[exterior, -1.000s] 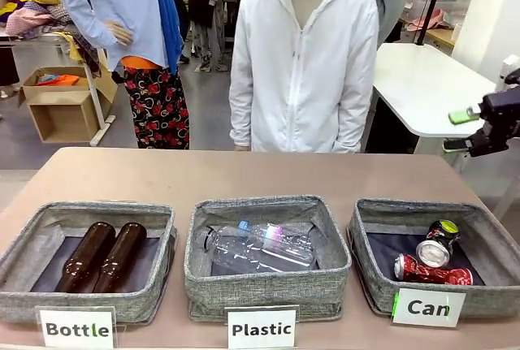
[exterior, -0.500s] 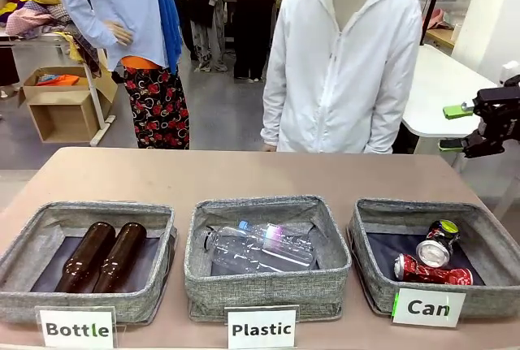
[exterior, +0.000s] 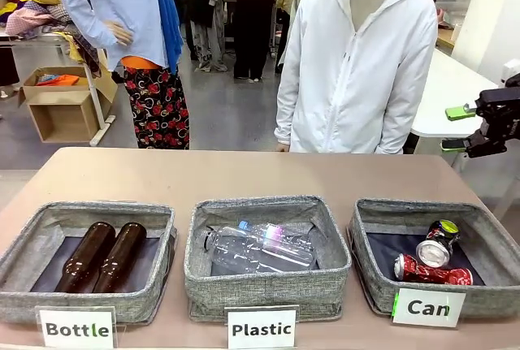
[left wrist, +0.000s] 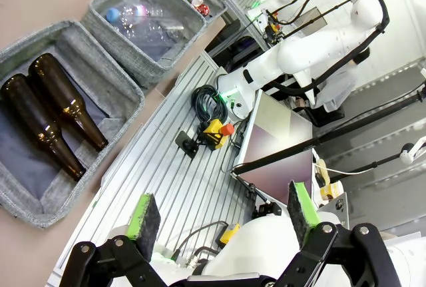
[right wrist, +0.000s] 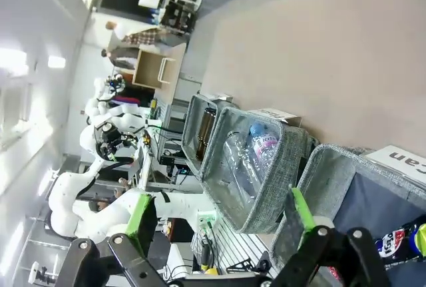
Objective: Sort the can waste into the basket.
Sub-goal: Pick up the can waste from the table and place it in the right Fabric basket.
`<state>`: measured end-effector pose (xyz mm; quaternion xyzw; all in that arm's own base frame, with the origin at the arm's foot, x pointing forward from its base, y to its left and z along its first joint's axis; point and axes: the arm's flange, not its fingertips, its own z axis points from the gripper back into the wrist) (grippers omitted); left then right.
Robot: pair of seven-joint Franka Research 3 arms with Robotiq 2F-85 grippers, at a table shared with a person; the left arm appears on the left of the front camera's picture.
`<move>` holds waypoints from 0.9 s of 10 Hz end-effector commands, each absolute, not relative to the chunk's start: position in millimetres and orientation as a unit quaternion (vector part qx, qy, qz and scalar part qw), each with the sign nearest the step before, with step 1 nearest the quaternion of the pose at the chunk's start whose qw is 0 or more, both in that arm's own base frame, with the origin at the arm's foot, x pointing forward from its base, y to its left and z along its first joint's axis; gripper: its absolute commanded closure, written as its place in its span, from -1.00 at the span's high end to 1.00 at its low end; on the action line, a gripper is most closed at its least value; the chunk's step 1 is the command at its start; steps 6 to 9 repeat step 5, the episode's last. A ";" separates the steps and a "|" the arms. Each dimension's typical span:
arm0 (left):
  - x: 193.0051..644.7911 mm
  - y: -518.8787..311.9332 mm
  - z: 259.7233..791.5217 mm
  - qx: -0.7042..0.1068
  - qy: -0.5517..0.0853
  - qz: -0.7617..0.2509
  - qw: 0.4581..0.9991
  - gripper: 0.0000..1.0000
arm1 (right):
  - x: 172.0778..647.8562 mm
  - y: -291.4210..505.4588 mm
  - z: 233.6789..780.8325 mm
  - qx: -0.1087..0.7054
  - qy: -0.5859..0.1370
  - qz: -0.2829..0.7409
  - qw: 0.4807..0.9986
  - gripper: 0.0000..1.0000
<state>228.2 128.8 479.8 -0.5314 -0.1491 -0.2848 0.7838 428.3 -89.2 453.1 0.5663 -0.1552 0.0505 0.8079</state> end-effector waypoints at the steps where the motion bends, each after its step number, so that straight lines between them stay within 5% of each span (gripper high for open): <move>1: 227.4 130.3 481.7 -0.535 -0.148 -0.282 0.782 1.00 | 427.7 -91.8 454.9 0.567 -0.157 0.062 0.806 1.00; 9: 227.4 130.3 481.7 -0.535 -0.148 -0.282 0.782 1.00 | 427.7 -91.8 454.9 0.567 -0.157 0.062 0.806 1.00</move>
